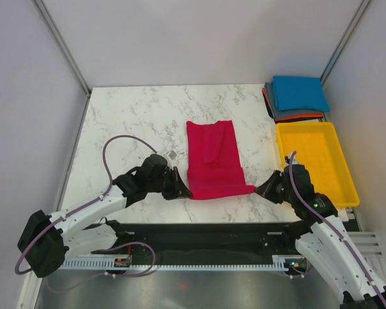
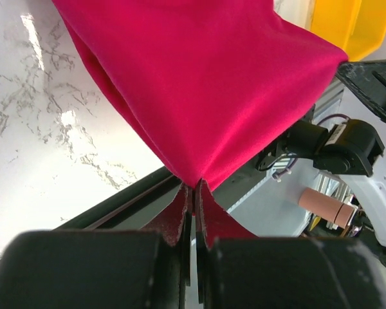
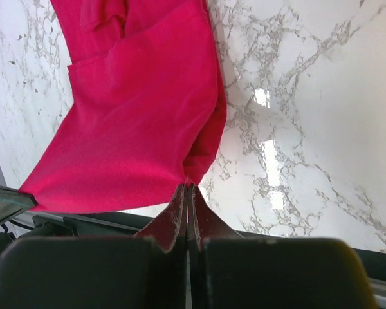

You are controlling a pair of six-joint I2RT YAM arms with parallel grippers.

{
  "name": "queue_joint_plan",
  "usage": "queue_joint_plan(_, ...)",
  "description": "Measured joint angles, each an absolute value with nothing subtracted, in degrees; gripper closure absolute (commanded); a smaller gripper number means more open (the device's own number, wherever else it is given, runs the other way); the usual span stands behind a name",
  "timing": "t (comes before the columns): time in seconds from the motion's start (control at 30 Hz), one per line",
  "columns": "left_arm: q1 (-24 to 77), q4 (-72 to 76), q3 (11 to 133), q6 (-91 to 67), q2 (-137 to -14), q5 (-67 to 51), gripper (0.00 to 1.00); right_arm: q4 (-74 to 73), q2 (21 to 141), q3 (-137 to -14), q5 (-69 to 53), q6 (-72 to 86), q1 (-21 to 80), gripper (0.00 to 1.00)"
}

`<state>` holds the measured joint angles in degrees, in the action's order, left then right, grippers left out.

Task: Fold and stack the t-shirts
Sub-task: Fold the tshirt

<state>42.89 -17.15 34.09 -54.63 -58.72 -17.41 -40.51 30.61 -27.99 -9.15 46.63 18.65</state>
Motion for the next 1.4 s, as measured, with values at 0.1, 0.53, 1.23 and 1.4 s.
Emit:
queue_joint_plan(0.1, 42.85, -18.02, 36.34, -54.63, -62.08, -16.58, 0.98, -39.86, 34.09, -30.26, -8.84, 46.13, 18.65, 1.00)
queue_joint_plan(0.53, 29.91, -21.02, 54.94, -52.01, -81.32, -19.31, 0.98, -29.43, 66.32, -51.48, -6.57, 38.79, 18.46, 1.00)
queue_joint_plan(1.23, 12.80, -23.11, 116.66, -41.80, -137.03, -32.88, 0.69, -15.38, 126.15, -100.31, -18.68, 34.92, 10.48, 0.66)
queue_joint_plan(1.4, 8.14, -25.34, 119.20, -39.72, -141.97, -33.56, 0.59, -17.76, 133.27, -103.26, -19.84, 34.17, 7.88, 0.51)
